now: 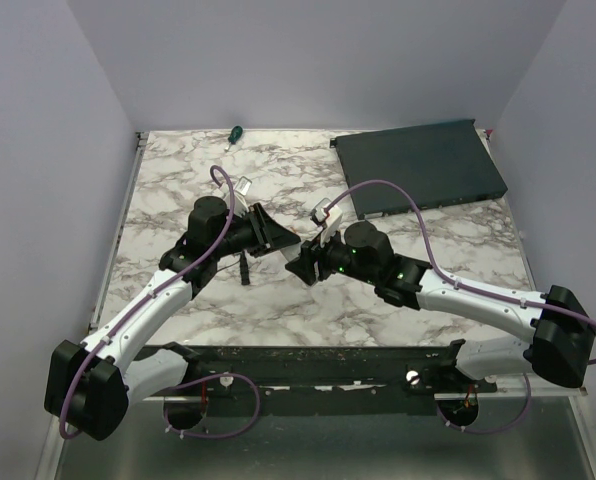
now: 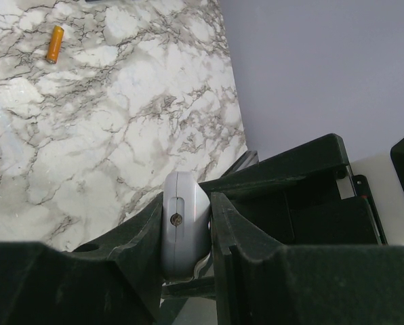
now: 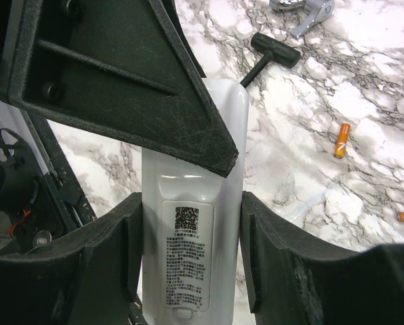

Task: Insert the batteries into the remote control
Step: Adjust the remote control.

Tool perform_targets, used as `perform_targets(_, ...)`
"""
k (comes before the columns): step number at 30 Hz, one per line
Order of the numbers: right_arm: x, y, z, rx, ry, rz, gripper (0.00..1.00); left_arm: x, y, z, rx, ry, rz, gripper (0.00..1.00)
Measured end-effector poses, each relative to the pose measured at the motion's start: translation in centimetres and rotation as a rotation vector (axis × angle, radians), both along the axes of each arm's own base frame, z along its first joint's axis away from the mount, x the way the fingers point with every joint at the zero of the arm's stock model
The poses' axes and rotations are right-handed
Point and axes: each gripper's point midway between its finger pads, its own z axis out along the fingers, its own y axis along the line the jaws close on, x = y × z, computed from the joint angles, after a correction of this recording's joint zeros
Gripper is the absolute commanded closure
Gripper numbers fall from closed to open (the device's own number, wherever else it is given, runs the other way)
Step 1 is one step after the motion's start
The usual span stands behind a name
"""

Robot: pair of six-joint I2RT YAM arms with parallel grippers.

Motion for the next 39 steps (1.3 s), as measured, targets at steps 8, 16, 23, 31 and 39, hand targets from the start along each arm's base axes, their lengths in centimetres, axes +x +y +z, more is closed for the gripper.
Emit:
perform_targets(8, 0.0, 0.0, 0.0, 0.001, -0.001, 0.0, 0.87, 0.0, 0.0, 0.0, 0.001, -0.001, -0.001, 0.62)
perform_targets(16, 0.0, 0.1, 0.2, 0.006, -0.004, 0.0, 0.87, 0.0, 0.0, -0.1, 0.005, -0.006, -0.003, 0.64)
perform_targets(23, 0.0, 0.0, 0.2, 0.004, -0.003, 0.0, 0.86, 0.0, 0.0, 0.1, -0.001, -0.009, -0.005, 0.88)
perform_targets(31, 0.0, 0.0, 0.2, 0.001, -0.01, 0.008, 0.26, -0.1, -0.2, 0.1, -0.003, -0.009, -0.011, 1.0)
perform_targets(39, -1.3, -1.8, 5.8, 0.09, -0.176, 0.055, 0.15, -0.2, -0.1, -0.1, 0.009, -0.017, -0.019, 1.0)
